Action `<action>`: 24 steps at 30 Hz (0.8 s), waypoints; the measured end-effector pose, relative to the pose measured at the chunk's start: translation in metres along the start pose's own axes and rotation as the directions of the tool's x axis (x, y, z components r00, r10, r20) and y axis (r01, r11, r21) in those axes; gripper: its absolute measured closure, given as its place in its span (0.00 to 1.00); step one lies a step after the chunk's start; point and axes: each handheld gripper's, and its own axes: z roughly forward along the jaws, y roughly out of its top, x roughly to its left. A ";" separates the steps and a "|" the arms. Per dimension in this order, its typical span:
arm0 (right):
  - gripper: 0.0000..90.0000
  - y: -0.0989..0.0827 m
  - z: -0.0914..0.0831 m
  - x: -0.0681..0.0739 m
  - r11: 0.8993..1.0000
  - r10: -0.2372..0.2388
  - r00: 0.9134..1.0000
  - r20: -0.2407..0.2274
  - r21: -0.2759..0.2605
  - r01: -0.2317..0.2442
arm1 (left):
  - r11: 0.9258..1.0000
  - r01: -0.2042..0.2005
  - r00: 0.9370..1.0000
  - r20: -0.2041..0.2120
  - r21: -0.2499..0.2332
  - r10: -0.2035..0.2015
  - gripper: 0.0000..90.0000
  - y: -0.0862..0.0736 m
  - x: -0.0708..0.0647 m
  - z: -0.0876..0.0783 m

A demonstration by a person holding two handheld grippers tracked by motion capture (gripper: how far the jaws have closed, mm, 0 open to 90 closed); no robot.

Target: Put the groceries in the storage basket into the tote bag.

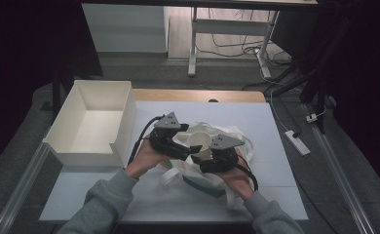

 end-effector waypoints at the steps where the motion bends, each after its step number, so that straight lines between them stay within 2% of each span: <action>1: 0.24 -0.002 0.000 -0.003 1.000 0.005 1.000 0.011 0.006 -0.005 | 1.000 0.002 1.000 -0.006 0.000 -0.002 0.13 0.000 0.001 -0.001; 4: 0.24 -0.006 -0.002 -0.010 1.000 0.028 0.999 0.039 0.007 -0.029 | 1.000 0.011 0.999 -0.040 0.003 -0.011 0.14 -0.001 0.006 -0.006; 7: 0.24 -0.008 -0.005 -0.016 0.999 0.050 0.997 0.063 -0.002 -0.050 | 1.000 0.008 0.995 -0.095 0.031 -0.005 0.14 -0.004 0.011 -0.007; 13: 0.24 -0.007 -0.009 -0.022 0.998 0.062 0.994 0.088 -0.022 -0.060 | 0.996 0.063 0.991 -0.119 0.059 -0.056 0.14 -0.011 0.026 -0.006; 19: 0.24 -0.006 0.006 -0.026 0.997 0.076 0.995 0.068 0.002 -0.076 | 0.992 0.110 0.984 -0.150 0.061 -0.100 0.15 -0.018 0.039 -0.012; 24: 0.24 -0.010 0.018 -0.018 0.997 0.073 0.997 0.036 0.039 -0.074 | 0.988 0.143 0.977 -0.169 0.051 -0.133 0.16 -0.023 0.048 -0.019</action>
